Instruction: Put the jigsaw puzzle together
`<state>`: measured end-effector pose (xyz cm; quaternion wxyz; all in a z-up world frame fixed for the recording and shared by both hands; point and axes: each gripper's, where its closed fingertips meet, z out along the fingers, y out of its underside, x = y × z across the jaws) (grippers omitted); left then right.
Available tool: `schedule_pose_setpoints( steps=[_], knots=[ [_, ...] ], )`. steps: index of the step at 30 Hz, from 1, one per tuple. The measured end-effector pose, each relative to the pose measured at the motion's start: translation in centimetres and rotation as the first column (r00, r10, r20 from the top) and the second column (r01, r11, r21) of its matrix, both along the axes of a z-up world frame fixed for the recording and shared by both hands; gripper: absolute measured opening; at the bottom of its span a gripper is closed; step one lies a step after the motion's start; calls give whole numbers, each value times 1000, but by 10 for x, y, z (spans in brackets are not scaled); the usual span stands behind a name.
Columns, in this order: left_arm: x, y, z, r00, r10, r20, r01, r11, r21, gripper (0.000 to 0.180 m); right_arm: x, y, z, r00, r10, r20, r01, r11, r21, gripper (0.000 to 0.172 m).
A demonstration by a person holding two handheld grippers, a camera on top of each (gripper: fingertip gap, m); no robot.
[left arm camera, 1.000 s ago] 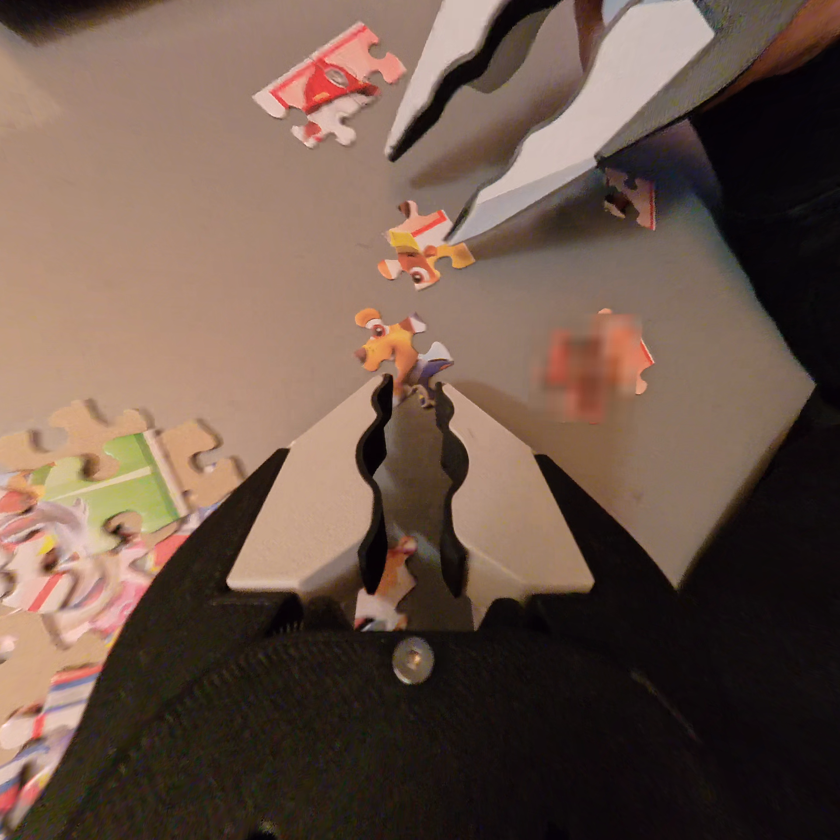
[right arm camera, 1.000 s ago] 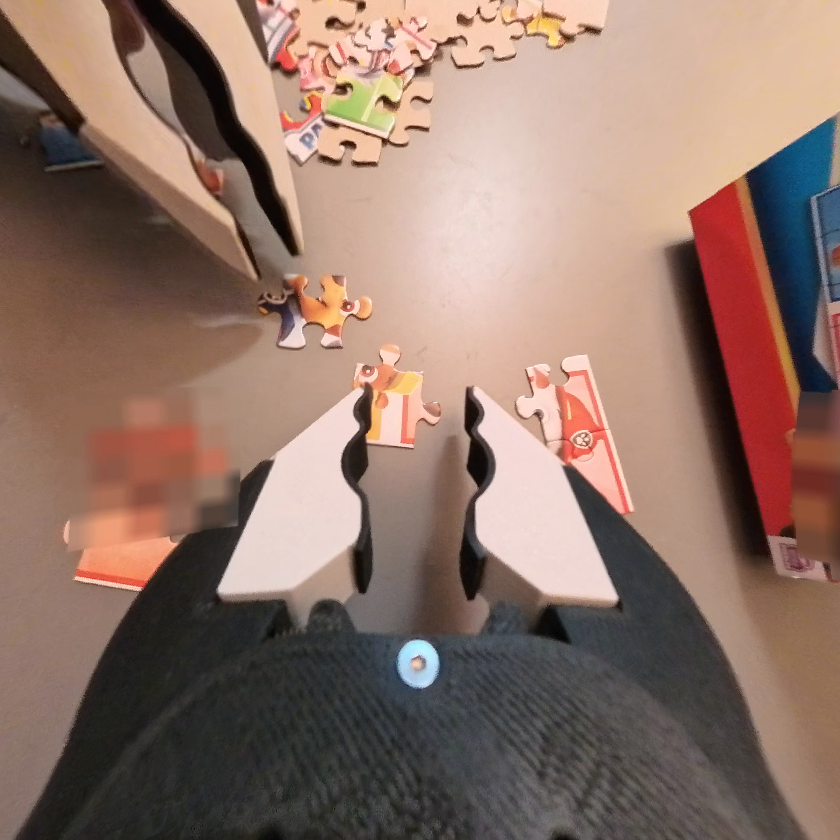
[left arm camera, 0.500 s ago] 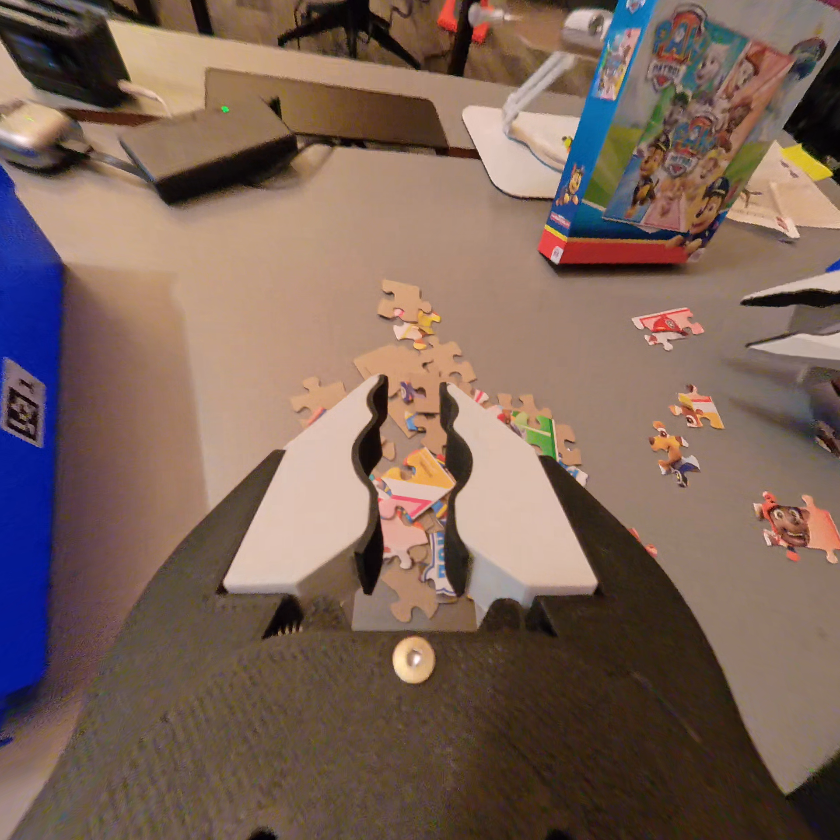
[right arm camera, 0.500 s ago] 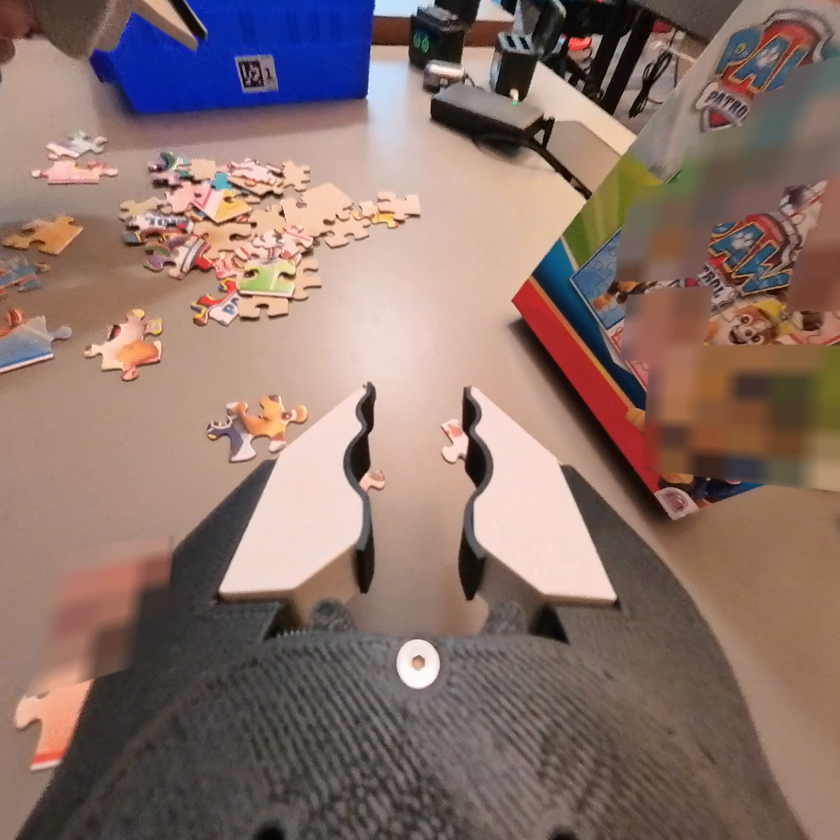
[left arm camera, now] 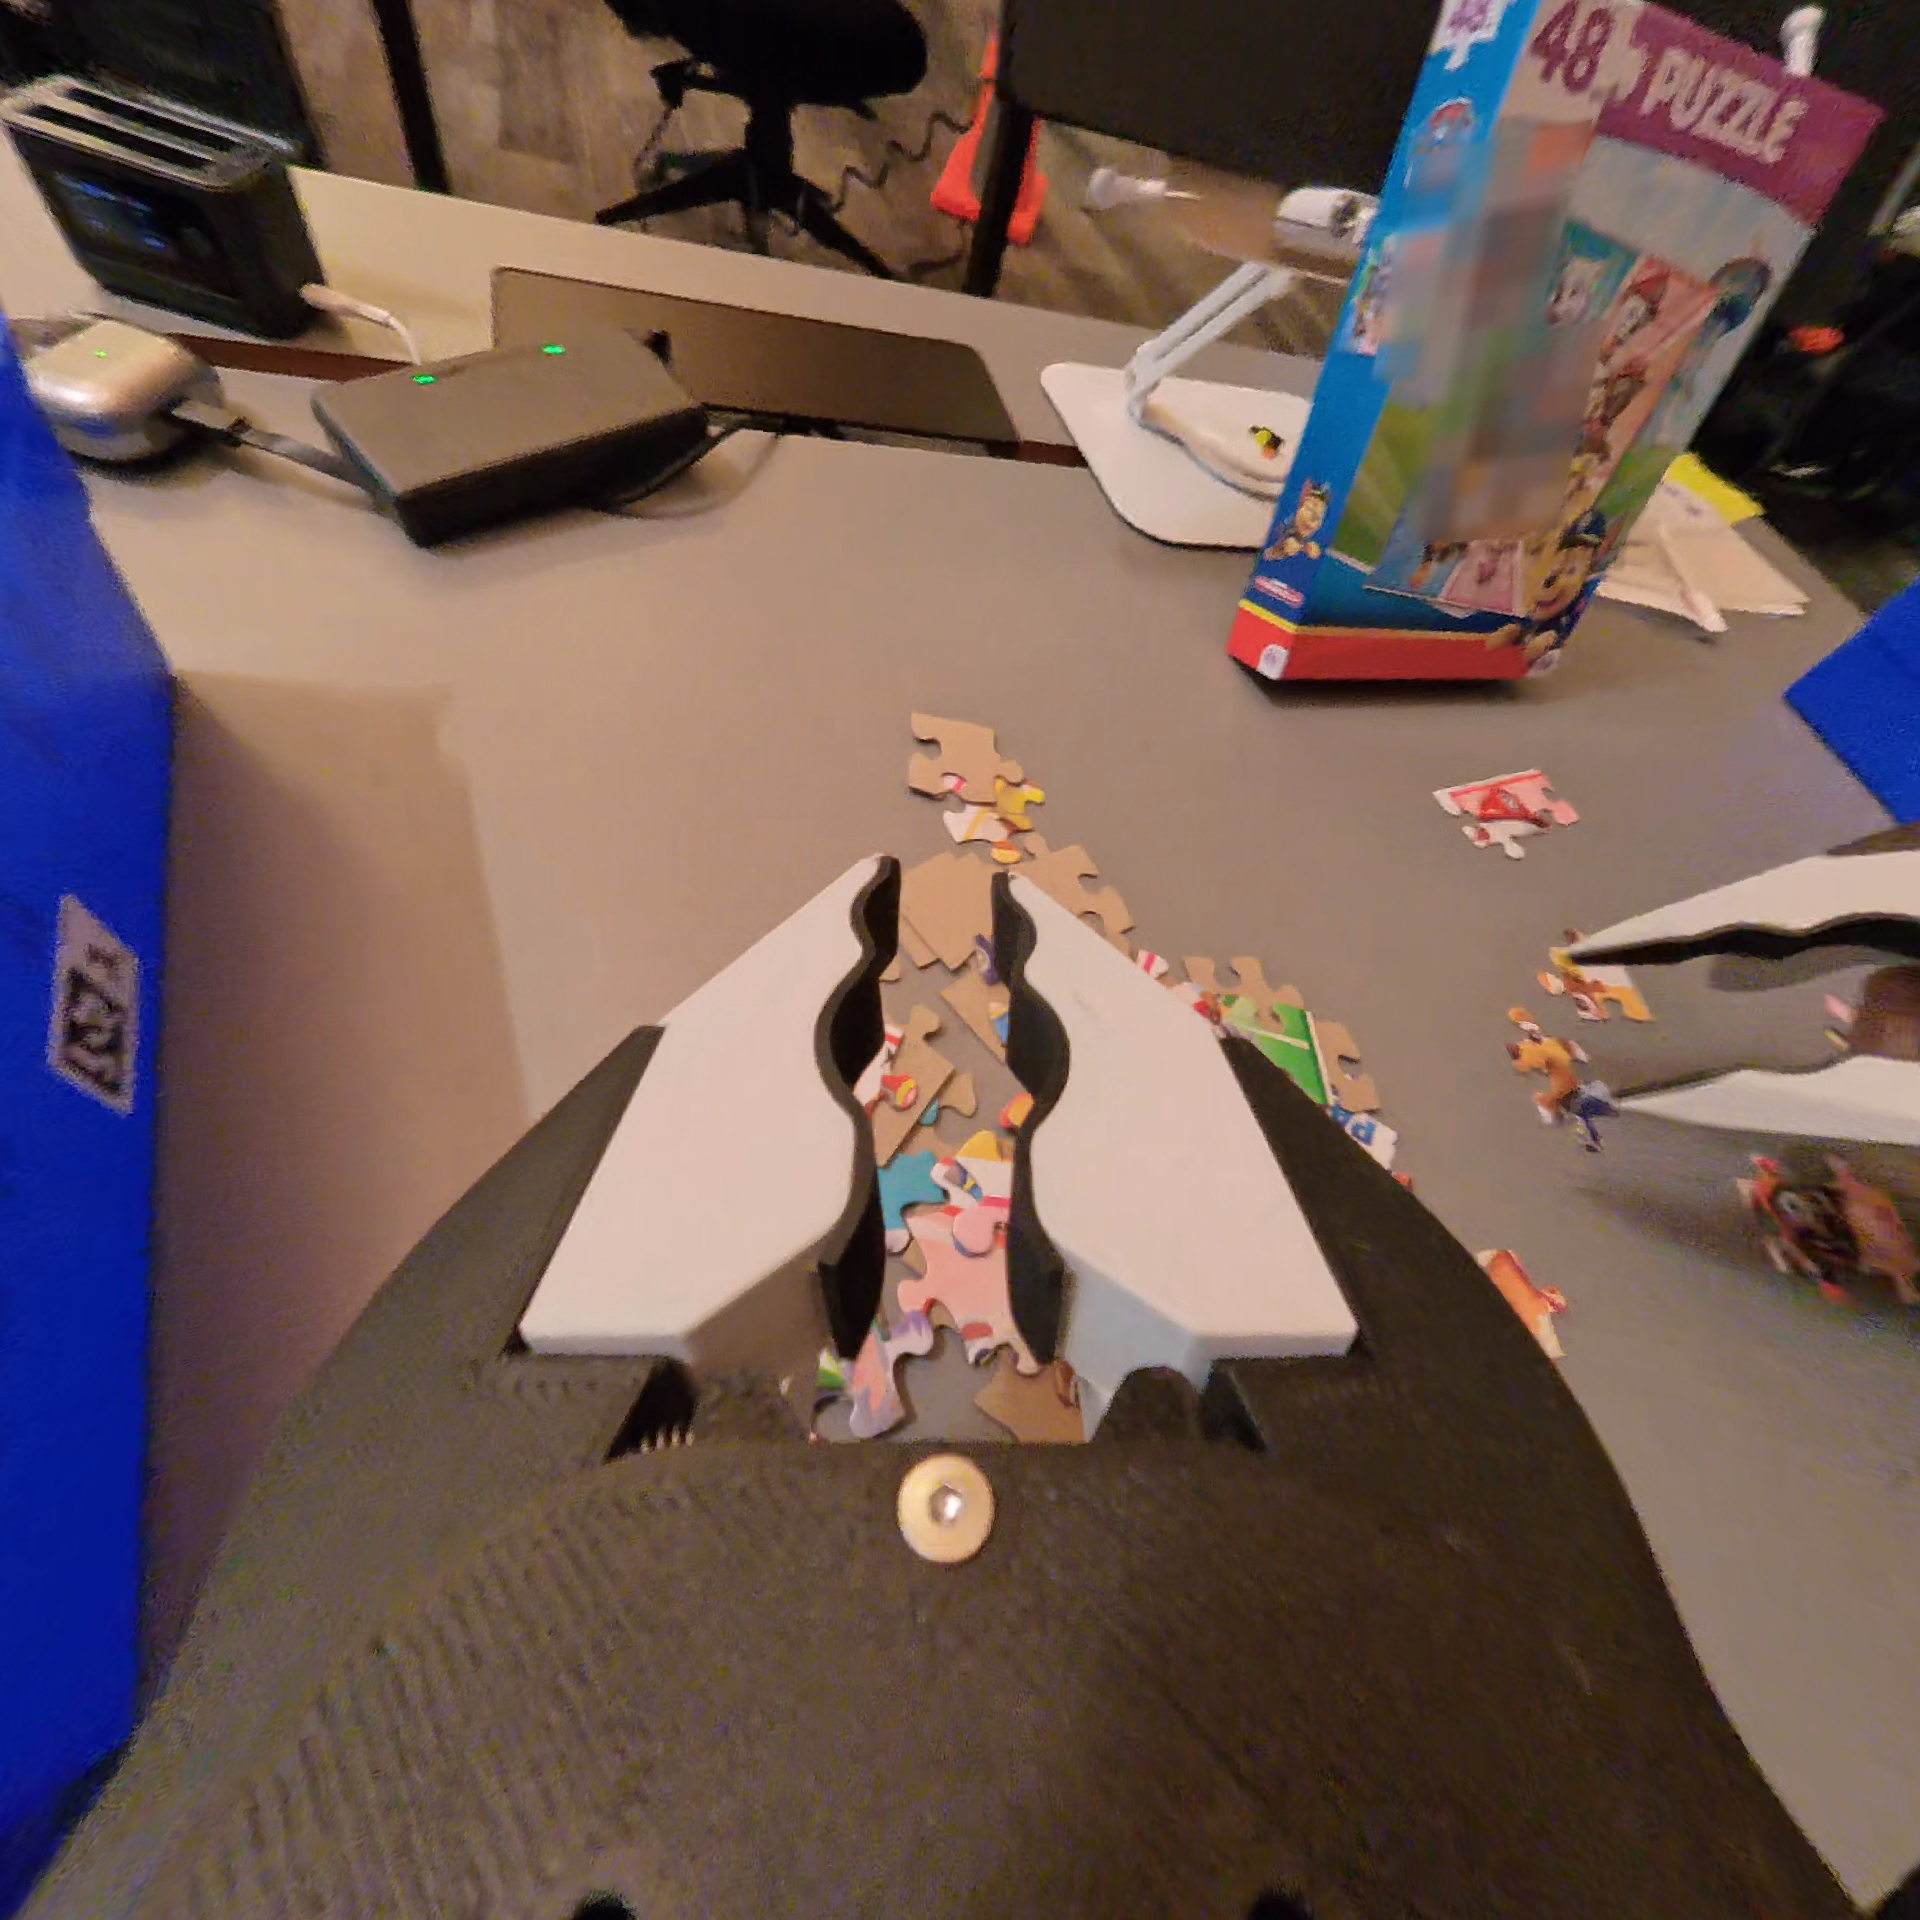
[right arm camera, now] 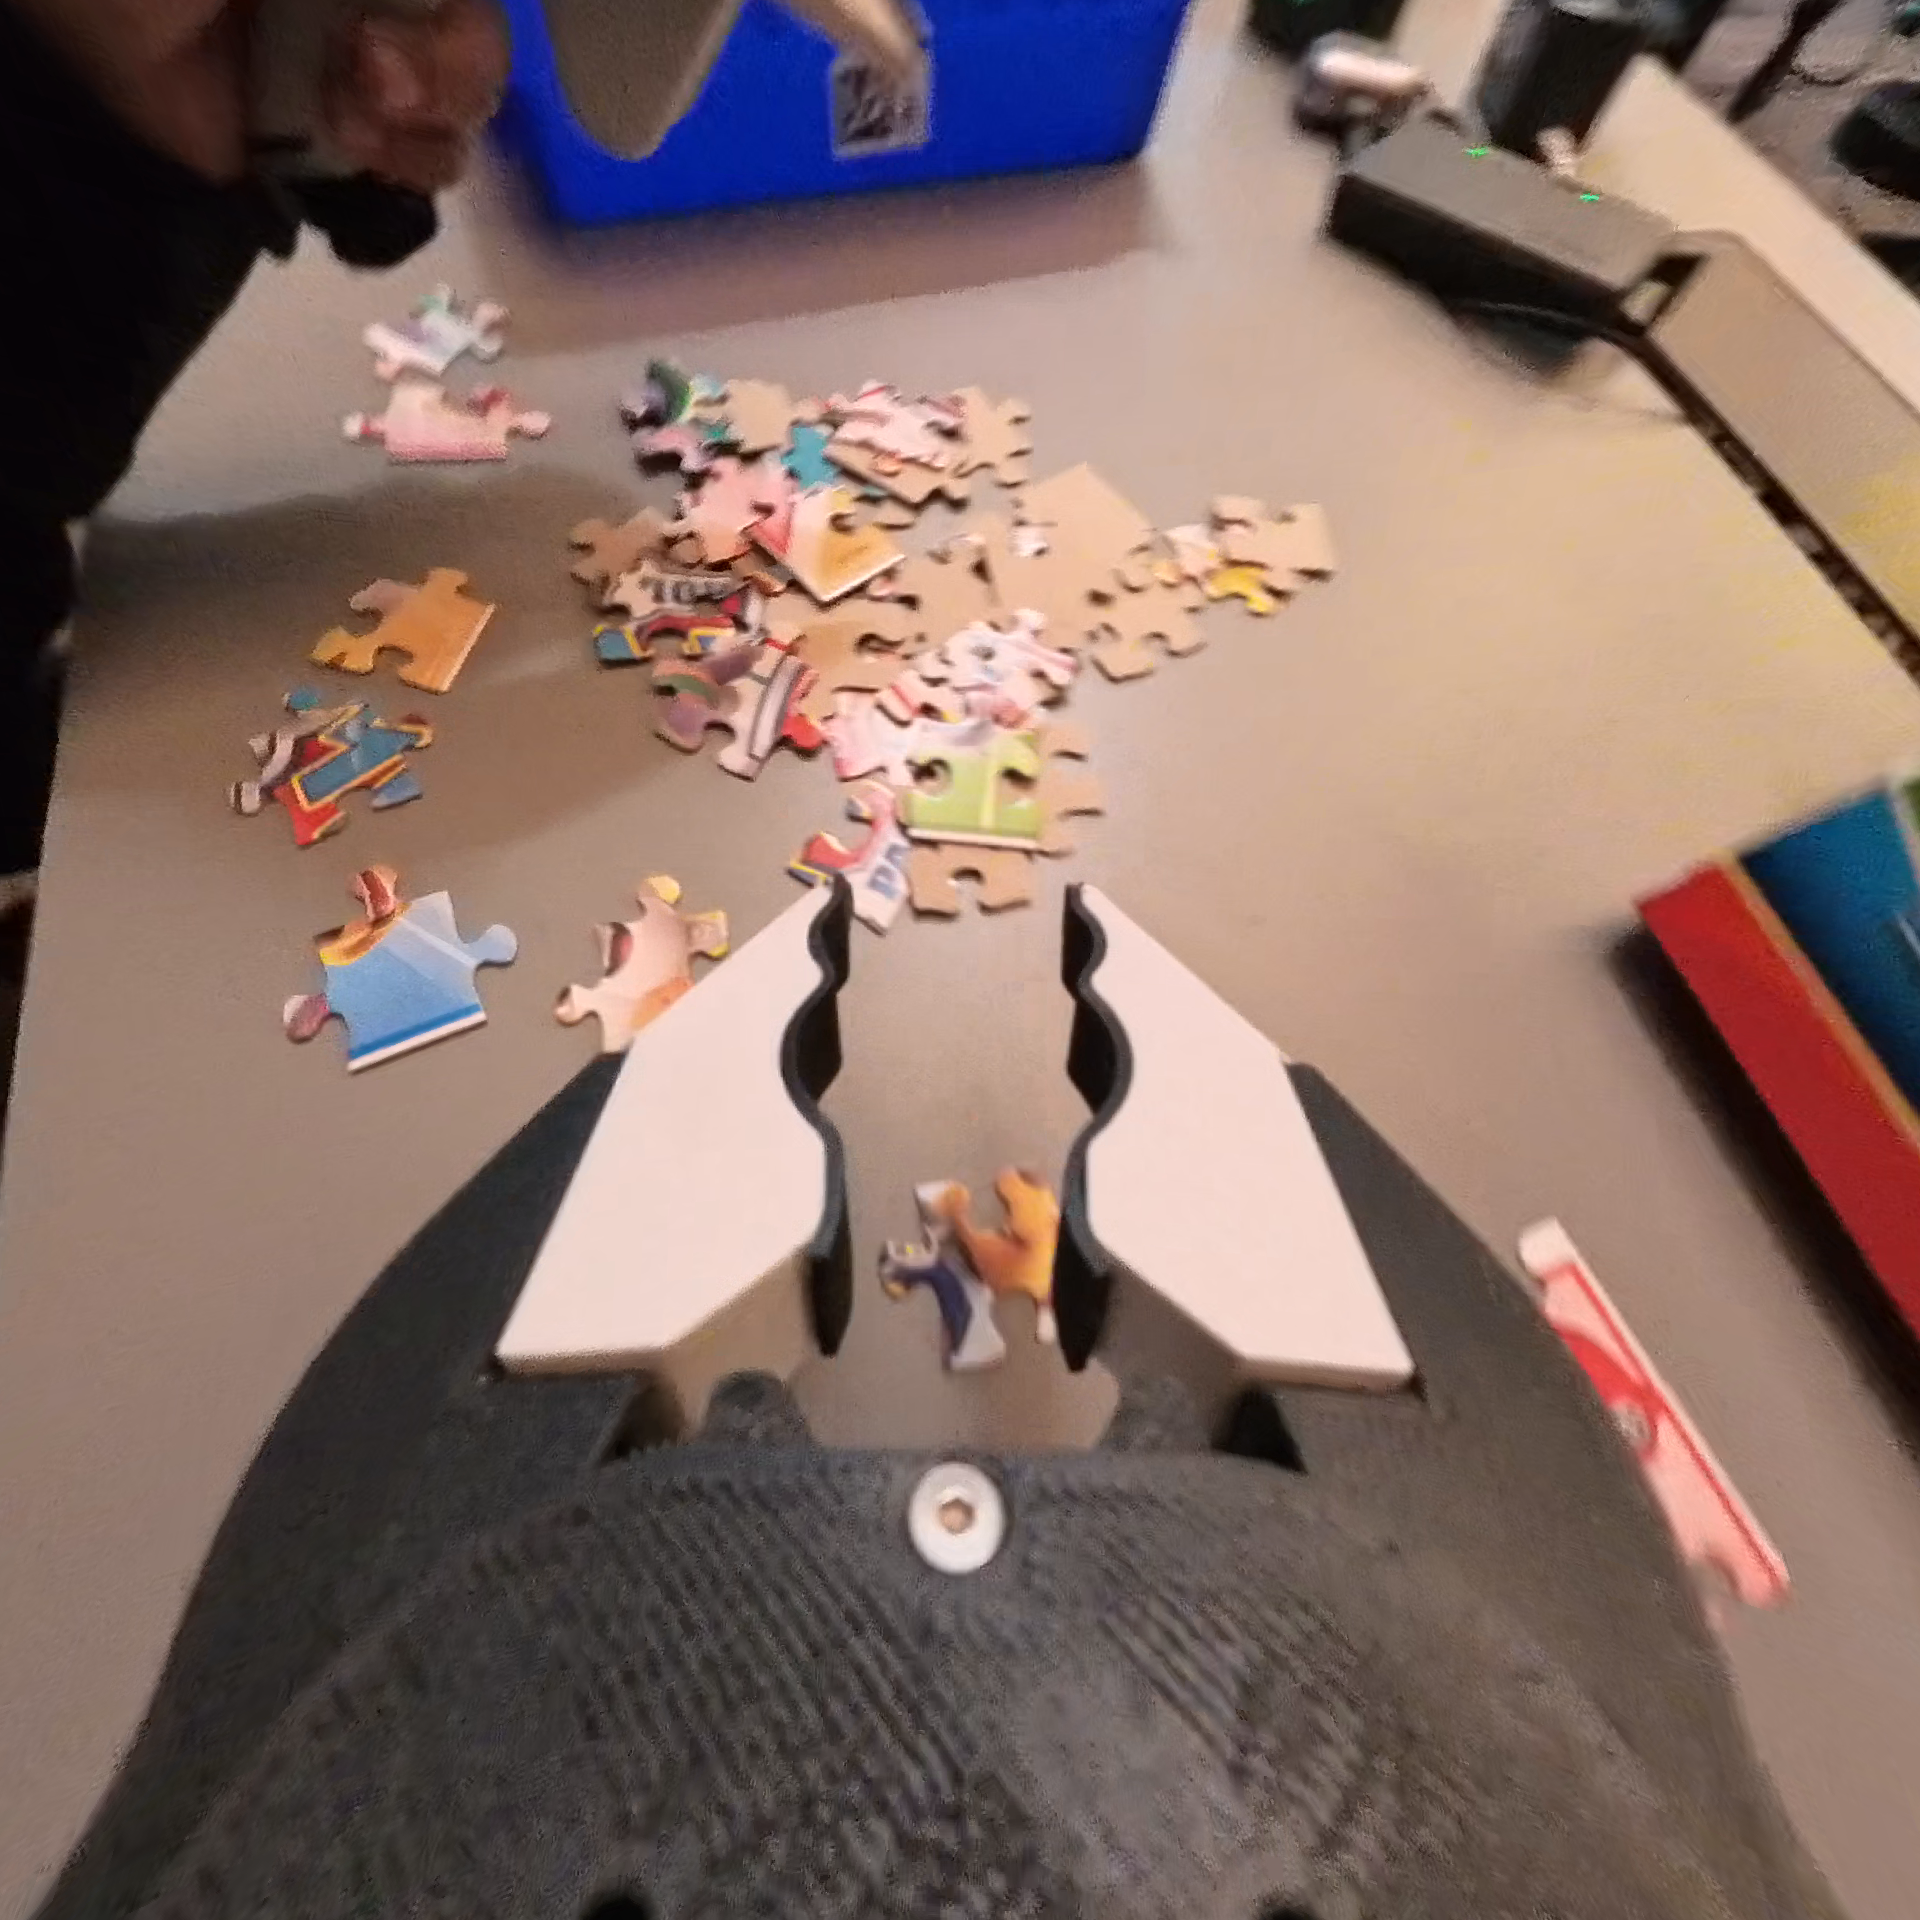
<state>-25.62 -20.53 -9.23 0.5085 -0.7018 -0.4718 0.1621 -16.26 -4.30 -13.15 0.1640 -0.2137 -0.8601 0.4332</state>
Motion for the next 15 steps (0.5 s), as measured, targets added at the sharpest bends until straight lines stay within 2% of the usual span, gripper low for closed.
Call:
schedule_pose_setpoints(
  steps=[3,5,6,12,15],
  knots=[
    [10,8,-8,996,-92,2,92,995,40,12,-6,-31,-11,998,51,-30,-47,992,121,45],
    [17,9,-13,992,-127,-25,128,991,36,0,-13,-47,-18,998,58,-25,-53,986,156,46],
    [21,9,-15,989,-146,-37,147,988,39,0,-15,-54,-20,998,59,-14,-56,985,161,46],
    [34,15,-5,962,-252,-102,268,945,186,0,-13,-83,-41,987,96,125,-115,982,150,23],
    [37,17,-9,952,-287,-107,305,922,240,2,-14,-82,-56,980,76,182,-112,975,195,25]
  ],
)
